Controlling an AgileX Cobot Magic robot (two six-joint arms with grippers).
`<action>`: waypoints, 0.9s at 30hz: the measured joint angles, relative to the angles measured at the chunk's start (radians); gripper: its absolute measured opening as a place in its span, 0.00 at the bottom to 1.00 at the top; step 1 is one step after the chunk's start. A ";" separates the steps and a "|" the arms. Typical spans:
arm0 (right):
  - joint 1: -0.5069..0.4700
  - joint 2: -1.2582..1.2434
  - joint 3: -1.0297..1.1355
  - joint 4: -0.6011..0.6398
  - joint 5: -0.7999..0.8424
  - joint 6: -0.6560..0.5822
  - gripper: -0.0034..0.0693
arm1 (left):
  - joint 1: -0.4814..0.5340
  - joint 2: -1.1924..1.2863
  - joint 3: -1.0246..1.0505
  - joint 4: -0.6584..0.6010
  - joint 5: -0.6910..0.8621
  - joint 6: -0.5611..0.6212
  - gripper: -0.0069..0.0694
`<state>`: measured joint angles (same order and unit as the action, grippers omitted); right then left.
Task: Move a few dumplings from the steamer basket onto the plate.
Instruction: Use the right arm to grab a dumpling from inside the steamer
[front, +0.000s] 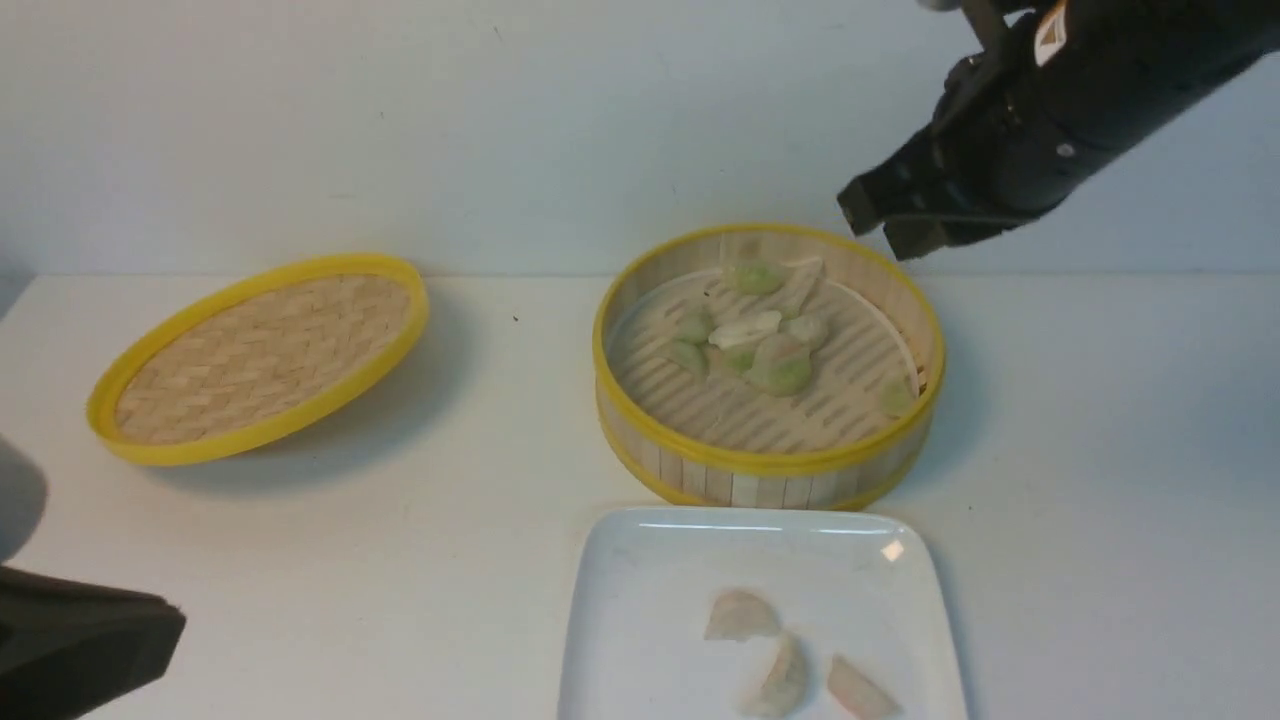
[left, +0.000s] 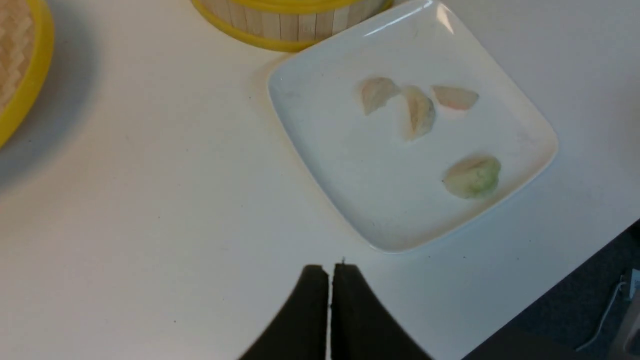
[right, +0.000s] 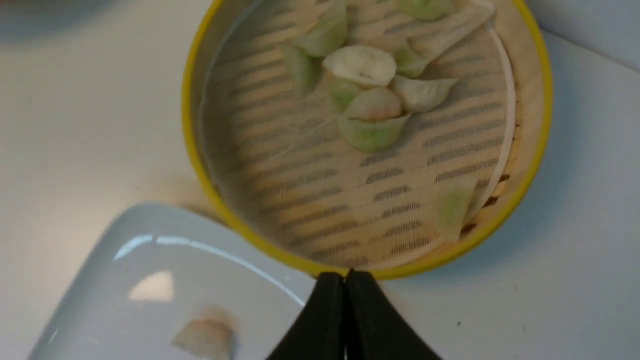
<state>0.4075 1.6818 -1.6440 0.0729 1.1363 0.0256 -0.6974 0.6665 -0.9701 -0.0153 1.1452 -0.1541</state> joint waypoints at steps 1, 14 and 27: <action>-0.021 0.032 -0.011 0.025 -0.004 -0.007 0.03 | 0.000 -0.009 0.001 0.000 0.000 -0.005 0.08; -0.067 0.335 -0.025 0.145 -0.239 -0.162 0.57 | 0.000 -0.023 0.012 0.040 0.008 -0.036 0.08; -0.067 0.504 -0.025 0.239 -0.425 -0.234 0.87 | 0.000 -0.022 0.012 0.042 0.037 -0.123 0.08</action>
<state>0.3402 2.1855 -1.6687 0.3123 0.7110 -0.2087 -0.6974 0.6445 -0.9579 0.0268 1.1821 -0.2766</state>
